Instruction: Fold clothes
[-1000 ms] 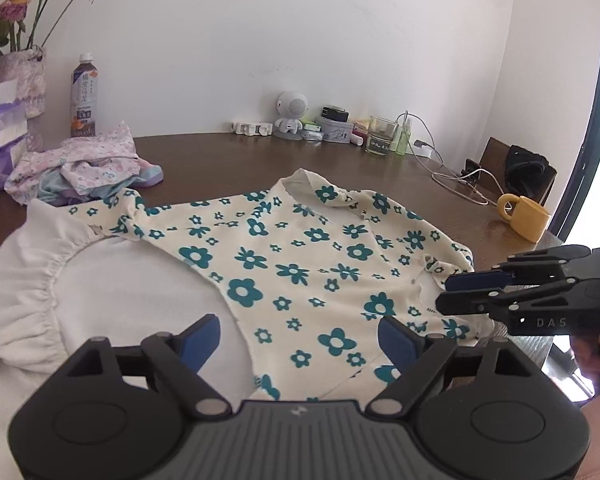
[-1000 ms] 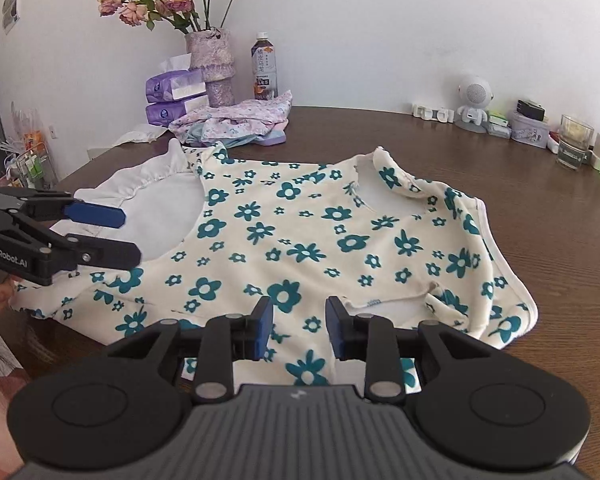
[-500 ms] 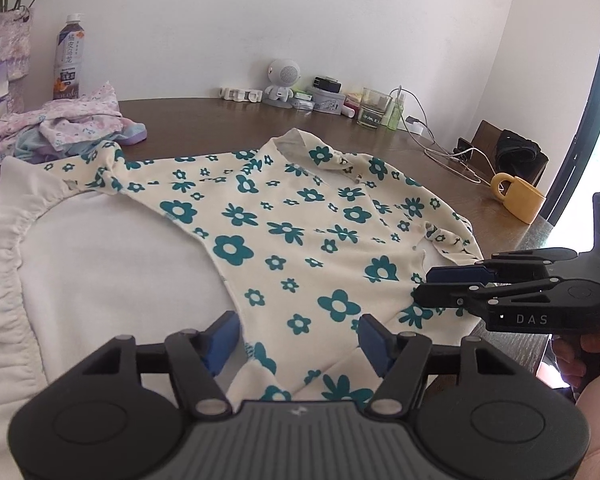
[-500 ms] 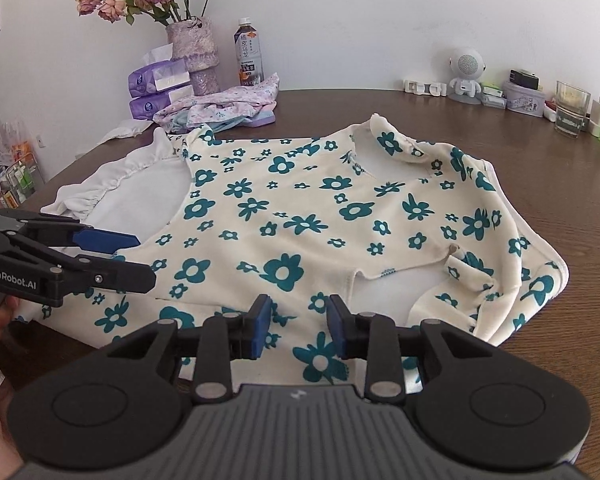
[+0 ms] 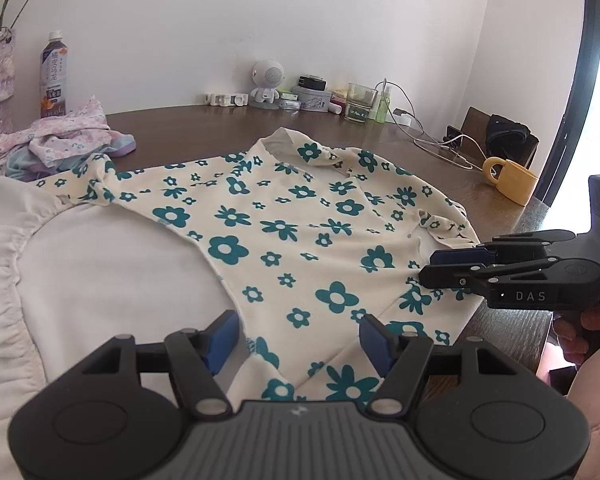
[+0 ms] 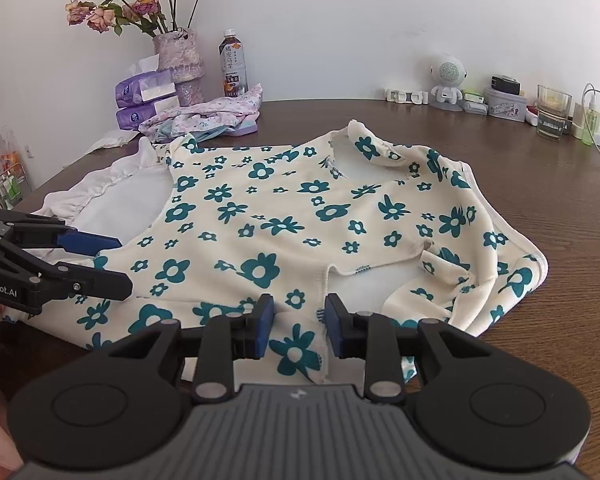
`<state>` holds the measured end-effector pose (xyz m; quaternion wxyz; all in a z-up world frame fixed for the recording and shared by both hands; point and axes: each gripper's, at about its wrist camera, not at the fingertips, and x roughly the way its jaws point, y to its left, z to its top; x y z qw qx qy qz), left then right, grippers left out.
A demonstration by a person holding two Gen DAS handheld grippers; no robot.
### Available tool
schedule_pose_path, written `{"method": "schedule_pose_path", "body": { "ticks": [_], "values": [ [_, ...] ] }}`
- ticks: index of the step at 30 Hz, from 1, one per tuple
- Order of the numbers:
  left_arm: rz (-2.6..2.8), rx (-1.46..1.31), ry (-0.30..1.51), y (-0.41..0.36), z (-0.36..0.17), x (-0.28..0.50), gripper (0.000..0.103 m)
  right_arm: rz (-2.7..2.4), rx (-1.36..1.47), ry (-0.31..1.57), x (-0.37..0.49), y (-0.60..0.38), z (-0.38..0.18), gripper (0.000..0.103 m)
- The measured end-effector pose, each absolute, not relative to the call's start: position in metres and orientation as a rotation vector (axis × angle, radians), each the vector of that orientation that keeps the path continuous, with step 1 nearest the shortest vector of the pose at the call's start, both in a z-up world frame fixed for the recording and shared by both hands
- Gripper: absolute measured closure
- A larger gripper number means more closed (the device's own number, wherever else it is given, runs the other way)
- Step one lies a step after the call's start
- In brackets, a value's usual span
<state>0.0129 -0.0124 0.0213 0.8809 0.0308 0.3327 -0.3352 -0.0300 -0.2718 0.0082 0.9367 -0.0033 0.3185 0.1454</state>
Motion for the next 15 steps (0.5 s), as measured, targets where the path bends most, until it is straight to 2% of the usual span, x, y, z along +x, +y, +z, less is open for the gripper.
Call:
{"method": "schedule_pose_path", "body": {
  "ticks": [5, 13, 15],
  "values": [
    [-0.699, 0.062, 0.692, -0.012, 0.021, 0.012, 0.037, 0.317, -0.056, 0.641, -0.033, -0.259, 0.006, 0.046],
    [-0.700, 0.041, 0.695, -0.010, 0.021, 0.014, 0.035, 0.323, 0.024, 0.648, -0.035, -0.266, 0.009, 0.044],
    [-0.704, 0.035, 0.701, -0.010, 0.022, 0.015, 0.032, 0.318, 0.055, 0.629, -0.037, -0.269, 0.014, 0.045]
  ]
}}
